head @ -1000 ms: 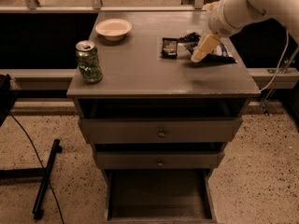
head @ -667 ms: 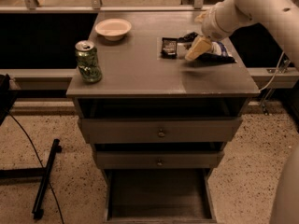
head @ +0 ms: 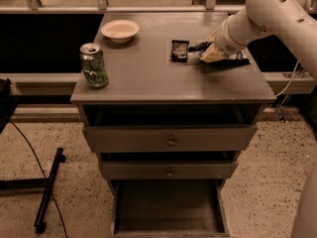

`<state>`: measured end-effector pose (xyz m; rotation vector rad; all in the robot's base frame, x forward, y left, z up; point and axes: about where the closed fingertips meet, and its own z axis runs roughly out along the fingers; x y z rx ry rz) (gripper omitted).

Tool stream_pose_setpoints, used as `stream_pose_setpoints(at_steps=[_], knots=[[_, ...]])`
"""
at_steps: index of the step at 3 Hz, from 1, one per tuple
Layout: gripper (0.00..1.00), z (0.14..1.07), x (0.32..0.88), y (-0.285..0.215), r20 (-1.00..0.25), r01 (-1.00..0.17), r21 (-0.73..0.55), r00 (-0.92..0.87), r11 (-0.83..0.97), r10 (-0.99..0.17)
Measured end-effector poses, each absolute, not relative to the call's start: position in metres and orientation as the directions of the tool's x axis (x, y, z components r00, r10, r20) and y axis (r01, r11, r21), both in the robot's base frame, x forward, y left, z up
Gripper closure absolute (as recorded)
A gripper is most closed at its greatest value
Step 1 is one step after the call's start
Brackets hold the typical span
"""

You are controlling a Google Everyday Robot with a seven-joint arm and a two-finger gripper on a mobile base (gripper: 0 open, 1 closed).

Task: Place blue chip bag into bottom drawer

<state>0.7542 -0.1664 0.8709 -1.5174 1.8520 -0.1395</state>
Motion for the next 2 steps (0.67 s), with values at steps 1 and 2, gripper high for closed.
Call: stream_pose_setpoints(at_steps=[1,2], knots=[[0.88,0.887,0.726,-0.164,-0.465,-0.797,-0.54,0.018,0.268,-0.885],[1.0,0.935,0.677,-0.163,-0.46,-0.743,-0.63,0.123,0.225,-0.879]])
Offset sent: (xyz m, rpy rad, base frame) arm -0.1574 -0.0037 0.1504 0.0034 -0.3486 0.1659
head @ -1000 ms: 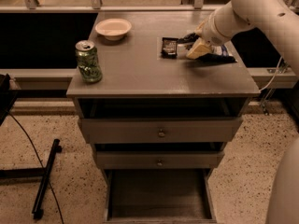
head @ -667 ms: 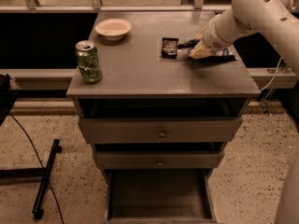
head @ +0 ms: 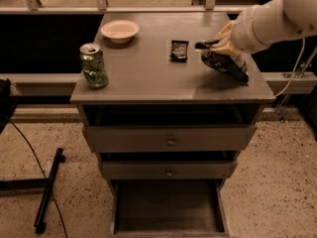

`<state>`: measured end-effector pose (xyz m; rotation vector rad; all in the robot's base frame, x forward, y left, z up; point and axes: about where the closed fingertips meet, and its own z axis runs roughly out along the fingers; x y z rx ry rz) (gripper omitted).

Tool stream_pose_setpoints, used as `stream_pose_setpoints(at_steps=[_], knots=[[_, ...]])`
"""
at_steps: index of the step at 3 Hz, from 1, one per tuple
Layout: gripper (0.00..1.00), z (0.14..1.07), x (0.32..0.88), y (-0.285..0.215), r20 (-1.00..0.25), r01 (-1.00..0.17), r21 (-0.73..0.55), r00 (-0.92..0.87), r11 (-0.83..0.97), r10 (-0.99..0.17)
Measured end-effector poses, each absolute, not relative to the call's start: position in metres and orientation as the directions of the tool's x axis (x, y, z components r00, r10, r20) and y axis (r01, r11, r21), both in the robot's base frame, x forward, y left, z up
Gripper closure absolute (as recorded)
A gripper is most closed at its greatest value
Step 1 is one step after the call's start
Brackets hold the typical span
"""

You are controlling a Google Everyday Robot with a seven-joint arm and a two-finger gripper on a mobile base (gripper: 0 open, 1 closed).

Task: Place blue chip bag into bottom drawer

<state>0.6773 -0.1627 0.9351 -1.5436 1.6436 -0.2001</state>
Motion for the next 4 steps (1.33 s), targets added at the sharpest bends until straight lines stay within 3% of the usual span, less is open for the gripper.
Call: stream_pose_setpoints(at_steps=[1,2,4], knots=[[1.0,0.985,0.616,-0.151,-0.485,-0.682,-0.696,0.217,0.224,-0.847],[1.0,1.009,0.545,-0.15,-0.554,-0.672,-0.678,0.198,0.3,-0.809],[1.0,0.911,0.465,-0.166,-0.726,-0.814,-0.372,-0.045,0.447,-0.686]])
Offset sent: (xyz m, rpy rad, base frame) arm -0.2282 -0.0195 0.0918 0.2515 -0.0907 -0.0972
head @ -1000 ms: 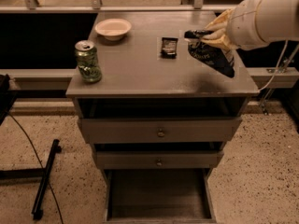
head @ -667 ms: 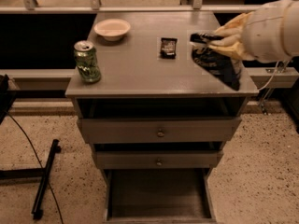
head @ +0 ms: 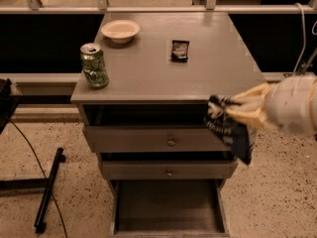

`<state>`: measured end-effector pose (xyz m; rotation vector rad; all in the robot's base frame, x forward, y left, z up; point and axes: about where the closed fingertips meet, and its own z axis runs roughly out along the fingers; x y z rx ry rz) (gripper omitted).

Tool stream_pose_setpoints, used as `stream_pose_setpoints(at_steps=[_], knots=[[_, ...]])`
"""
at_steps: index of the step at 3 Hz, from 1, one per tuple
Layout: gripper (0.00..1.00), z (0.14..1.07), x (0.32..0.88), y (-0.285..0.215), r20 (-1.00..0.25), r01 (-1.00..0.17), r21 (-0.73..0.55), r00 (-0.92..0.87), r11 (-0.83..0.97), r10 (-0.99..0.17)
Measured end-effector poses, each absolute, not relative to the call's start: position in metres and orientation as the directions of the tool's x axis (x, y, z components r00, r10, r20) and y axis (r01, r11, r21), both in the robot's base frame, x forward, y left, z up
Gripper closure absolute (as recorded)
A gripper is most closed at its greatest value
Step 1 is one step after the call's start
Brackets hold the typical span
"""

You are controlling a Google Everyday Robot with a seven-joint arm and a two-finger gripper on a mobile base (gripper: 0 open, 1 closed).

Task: Place blue chip bag into bottom drawer

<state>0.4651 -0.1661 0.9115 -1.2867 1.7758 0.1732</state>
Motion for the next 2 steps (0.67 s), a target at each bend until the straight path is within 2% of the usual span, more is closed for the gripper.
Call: stream_pose_setpoints(at_steps=[1,2], knots=[[1.0,0.7977,0.4611,-0.1694,-0.787,-0.854,-0.132,-0.218,0.503,-0.577],[1.0,0.7985,0.4611,-0.1691,-0.787,-0.854,-0.134,-0.217,0.503,-0.578]])
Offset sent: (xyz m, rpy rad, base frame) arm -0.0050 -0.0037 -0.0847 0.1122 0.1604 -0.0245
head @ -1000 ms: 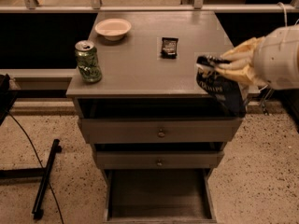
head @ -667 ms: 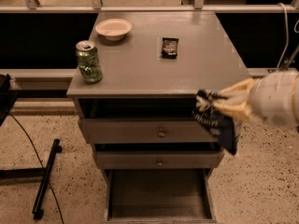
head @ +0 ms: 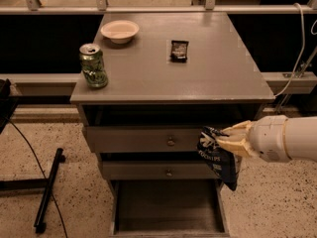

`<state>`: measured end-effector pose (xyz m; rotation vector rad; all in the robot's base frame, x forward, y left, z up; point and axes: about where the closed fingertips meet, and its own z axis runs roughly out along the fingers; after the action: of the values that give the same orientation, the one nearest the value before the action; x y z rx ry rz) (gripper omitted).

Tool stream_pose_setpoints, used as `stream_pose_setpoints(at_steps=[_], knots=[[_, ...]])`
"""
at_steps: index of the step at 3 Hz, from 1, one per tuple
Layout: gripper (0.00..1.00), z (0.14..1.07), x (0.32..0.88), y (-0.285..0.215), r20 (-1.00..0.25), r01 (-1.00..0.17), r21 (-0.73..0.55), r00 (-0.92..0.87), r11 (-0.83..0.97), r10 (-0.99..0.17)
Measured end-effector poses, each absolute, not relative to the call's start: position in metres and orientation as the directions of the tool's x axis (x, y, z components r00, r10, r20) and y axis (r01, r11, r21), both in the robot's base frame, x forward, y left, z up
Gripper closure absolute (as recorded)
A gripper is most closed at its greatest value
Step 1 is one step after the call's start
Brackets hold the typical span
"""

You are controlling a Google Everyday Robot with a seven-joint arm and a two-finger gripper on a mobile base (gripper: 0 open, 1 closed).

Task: Place blue chip bag into bottom drawer

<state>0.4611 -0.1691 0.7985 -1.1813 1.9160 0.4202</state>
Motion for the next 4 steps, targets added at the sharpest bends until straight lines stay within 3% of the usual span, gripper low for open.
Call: stream_pose_setpoints(at_steps=[1,3,4], knots=[[1.0,0.782,0.461,-0.164,-0.832,-0.873,-0.069,-0.216,0.482,-0.511],[1.0,0.704,0.456,-0.126,-0.975,-0.862,0.05,-0.151,0.505,-0.161],[1.0,0.635,0.452,-0.106,-0.987,-0.873,0.068,-0.13,0.483,-0.094]])
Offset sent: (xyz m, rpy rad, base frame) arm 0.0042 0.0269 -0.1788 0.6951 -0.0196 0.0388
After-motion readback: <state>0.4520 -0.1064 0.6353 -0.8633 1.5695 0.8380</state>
